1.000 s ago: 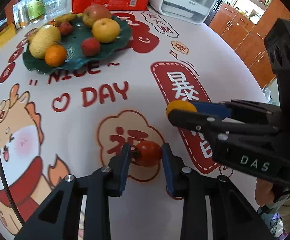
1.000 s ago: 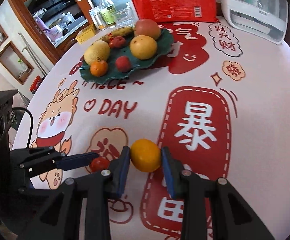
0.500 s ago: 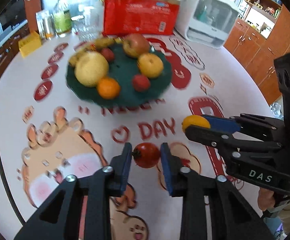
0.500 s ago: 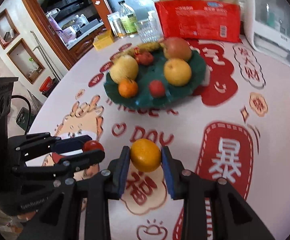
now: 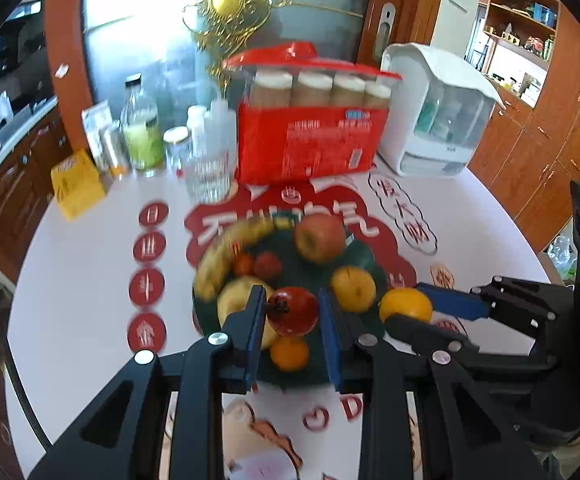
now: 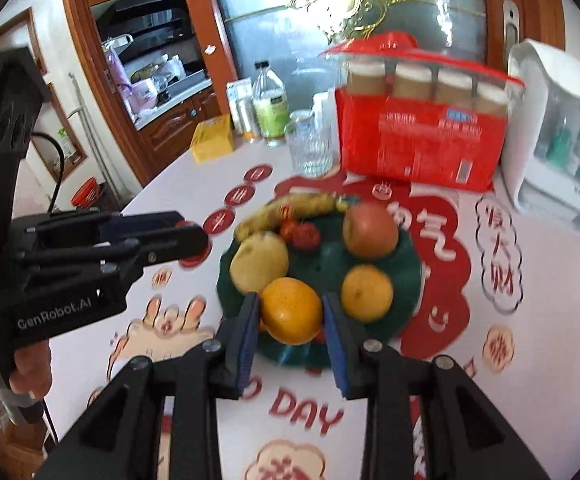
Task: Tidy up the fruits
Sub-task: 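Carry the tomato and small orange onto the green plate and open both tools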
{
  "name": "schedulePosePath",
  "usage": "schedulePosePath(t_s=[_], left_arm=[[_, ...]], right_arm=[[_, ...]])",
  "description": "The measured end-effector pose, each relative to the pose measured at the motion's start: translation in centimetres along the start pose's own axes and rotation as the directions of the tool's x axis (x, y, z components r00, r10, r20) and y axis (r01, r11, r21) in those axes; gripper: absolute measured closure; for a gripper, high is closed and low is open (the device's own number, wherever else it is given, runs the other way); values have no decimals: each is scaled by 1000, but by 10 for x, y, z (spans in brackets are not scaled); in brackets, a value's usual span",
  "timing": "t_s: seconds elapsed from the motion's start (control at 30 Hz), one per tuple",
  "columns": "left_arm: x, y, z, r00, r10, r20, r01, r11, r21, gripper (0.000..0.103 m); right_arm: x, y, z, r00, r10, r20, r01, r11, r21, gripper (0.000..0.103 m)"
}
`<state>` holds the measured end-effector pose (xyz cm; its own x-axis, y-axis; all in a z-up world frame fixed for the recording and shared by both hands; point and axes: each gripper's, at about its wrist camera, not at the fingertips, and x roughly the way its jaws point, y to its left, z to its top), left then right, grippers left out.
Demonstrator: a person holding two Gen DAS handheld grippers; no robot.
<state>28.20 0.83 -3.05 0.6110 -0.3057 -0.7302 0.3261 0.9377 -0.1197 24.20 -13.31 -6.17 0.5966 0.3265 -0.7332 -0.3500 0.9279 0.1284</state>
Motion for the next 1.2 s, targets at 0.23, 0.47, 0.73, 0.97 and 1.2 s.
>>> schedulePosePath(t_s=[0.23,0.47,0.73,0.97,1.2], left_arm=[[27,5,40,999,-32,-2,32,999,11,78],[67,5,44,998,-48,-51,49,999,13,78],[112,12,35,990,-56,-133,57,998,4,78],[135,15,28,983,-61,-174,62,998,0,78],[134,10,26,985,-42,-166,47,999,27,48]], right_arm=[[23,-11,32,998,-67,11,67,997,38,71],[57,-25,34,994,-102,-27,104,990,95,71],[90,-28,23,992,-94,-86,103,989,108,71],[105,-30,19,990,-85,-114,97,989,111,71],[112,-29,16,988,-88,-129,102,989,106,69]])
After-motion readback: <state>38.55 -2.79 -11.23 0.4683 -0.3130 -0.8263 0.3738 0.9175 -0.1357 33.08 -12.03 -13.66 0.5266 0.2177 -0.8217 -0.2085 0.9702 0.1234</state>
